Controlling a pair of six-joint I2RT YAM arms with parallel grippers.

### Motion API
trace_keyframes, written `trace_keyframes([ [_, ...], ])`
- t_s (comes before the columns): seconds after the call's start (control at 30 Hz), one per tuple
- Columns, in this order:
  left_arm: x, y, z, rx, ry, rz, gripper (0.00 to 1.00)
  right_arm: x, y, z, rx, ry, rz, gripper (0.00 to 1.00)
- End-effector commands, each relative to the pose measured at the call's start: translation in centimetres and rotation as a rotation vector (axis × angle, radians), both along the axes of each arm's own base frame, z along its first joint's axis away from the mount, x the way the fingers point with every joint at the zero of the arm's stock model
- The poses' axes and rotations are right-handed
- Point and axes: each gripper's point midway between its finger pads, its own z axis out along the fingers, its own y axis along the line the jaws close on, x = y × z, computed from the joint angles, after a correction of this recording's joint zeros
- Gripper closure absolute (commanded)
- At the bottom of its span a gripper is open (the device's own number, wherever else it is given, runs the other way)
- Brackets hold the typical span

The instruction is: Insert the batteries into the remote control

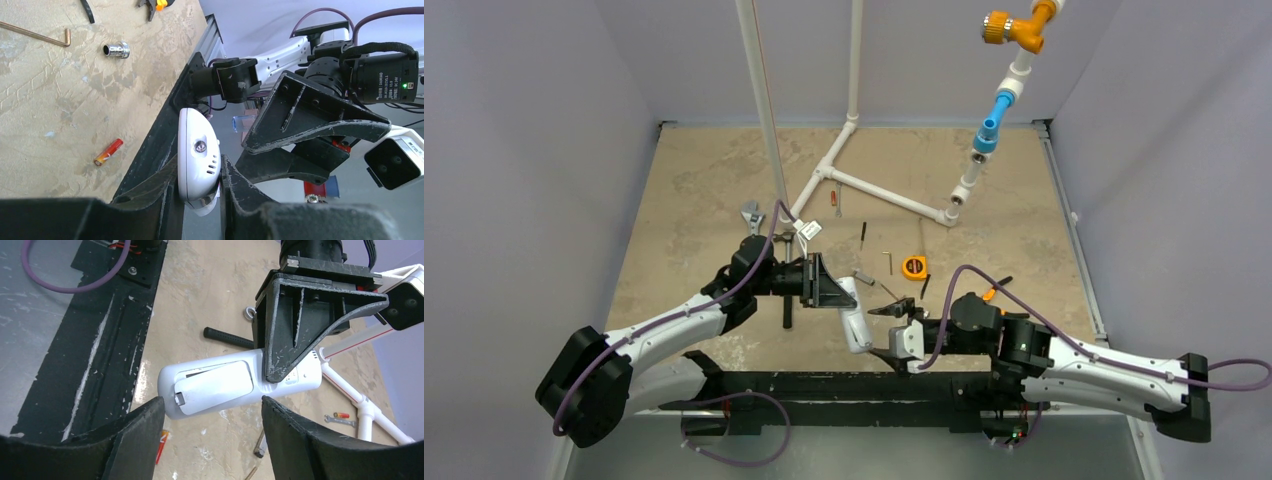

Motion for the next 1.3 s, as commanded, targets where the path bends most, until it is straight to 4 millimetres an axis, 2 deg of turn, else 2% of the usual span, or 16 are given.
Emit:
trace_keyframes([
  [0.0,-0.2,-0.4,1.6,-0.048,-0.047,-0.025,1.00,-1.2,0.1,1.2,0.054,0.052,0.042,0.29],
  [0.2,-0.2,-0.4,1.6,-0.049,-0.047,-0.023,1.00,-1.6,-0.3,2.5,0.129,0.085,0.035,0.26],
  [0.3,-0.2,-0.4,1.6,-0.049,-0.047,-0.024,1.00,-0.5,-1.0,4.1,0.210,0.101,-0.055,0.27],
  [0.47,-0.2,-0.3,1.7,-0.046,-0.047,-0.018,1.00,2.0,-3.6,7.5,0.366,0.198,-0.285,0.30],
  [0.53,-0.1,-0.3,1.6,-0.044,-0.046,-0.018,1.00,2.8,-4.7,7.9,0.410,0.264,-0.371,0.31],
  [0.67,-0.1,-0.4,1.6,-0.041,-0.042,-0.021,1.00,4.5,-6.4,7.3,0.444,0.406,-0.562,0.33],
  [0.87,-0.1,-0.4,1.6,-0.040,-0.039,-0.022,1.00,6.4,-8.0,4.9,0.347,0.543,-0.846,0.32],
  [1.03,-0.1,-0.4,1.6,-0.038,-0.040,-0.018,1.00,6.6,-7.5,5.3,0.291,0.637,-0.944,0.28],
  [1.27,0.1,-0.5,1.8,-0.039,-0.045,-0.015,1.00,5.5,-4.2,5.3,0.325,0.853,-0.923,0.28],
])
